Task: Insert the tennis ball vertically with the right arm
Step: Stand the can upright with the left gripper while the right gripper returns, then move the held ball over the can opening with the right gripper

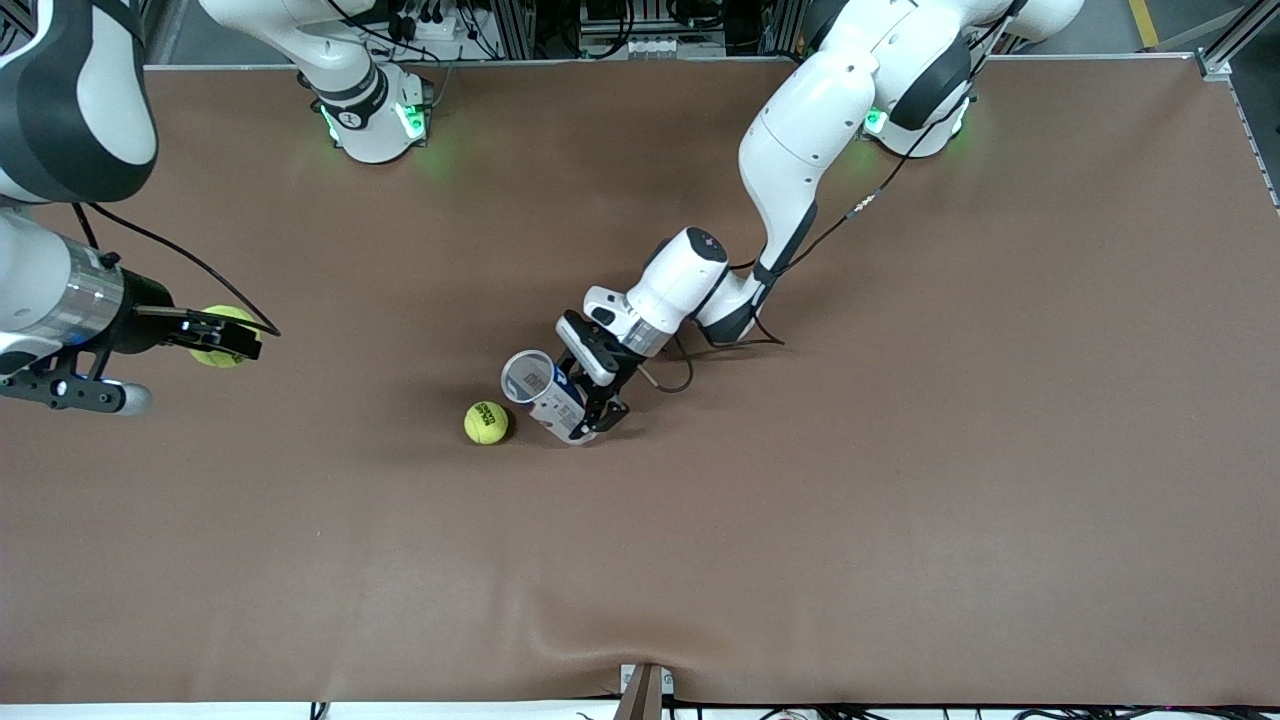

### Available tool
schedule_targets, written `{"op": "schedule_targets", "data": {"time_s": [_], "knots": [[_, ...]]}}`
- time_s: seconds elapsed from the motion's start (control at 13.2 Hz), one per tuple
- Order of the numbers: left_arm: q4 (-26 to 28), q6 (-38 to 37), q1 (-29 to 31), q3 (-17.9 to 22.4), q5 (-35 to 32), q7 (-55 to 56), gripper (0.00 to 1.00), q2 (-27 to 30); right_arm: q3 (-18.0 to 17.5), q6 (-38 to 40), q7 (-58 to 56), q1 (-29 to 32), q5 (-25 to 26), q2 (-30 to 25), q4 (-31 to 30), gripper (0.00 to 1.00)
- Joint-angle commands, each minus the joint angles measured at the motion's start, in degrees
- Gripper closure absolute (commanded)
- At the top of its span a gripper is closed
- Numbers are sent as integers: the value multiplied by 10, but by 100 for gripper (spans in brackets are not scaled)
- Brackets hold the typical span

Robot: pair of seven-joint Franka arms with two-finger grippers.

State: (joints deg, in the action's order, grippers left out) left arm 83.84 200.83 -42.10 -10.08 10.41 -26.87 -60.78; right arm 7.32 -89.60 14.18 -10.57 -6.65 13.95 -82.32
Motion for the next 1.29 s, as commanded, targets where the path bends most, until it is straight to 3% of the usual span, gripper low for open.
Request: {"op": "schedule_targets", "data": {"time_s": [0.0, 0.53, 0.98, 1.21], "knots": [[48, 27, 3, 1, 7, 26, 35, 21, -1, -10, 64, -30, -3, 6, 8, 100], [71, 28, 18, -1, 8, 111, 35, 21, -1, -28, 164, -70, -21, 17, 9, 100], [73, 28, 27, -1, 8, 117, 31, 15, -1, -60, 242, -102, -21, 30, 9, 100], [74, 27, 27, -1, 5, 117, 18, 15, -1, -78, 296, -120, -22, 31, 9, 100]]}}
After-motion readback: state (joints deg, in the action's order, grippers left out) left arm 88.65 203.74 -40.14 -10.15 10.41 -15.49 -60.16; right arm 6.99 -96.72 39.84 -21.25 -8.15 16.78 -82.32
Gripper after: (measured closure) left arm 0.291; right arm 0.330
